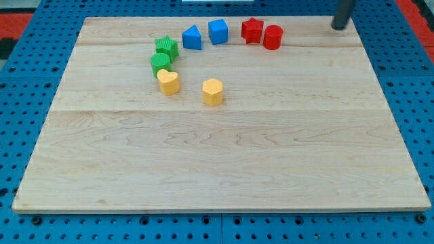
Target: Move the red star into the green circle
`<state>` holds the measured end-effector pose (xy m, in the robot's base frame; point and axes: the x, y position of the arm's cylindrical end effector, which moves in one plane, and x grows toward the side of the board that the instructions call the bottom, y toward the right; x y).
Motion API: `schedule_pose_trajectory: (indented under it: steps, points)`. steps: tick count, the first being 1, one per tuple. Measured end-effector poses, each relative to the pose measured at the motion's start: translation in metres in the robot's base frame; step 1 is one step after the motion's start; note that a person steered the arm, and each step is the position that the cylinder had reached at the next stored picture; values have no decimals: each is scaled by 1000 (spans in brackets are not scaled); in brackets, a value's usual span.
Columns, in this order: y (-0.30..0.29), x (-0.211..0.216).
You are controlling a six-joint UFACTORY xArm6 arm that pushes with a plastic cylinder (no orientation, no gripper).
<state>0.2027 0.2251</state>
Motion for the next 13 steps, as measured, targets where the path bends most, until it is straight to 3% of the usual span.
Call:
schedule_pose_trajectory:
  steps: [2, 3, 4, 6, 9, 10, 11, 12, 13]
  points:
    - [-134, 11]
    - [-154, 12]
    - [-187, 57]
    - [-193, 111]
    - [-243, 135]
    - [-234, 143]
    - [-277, 143]
    - [-279, 143]
    - [-225, 126]
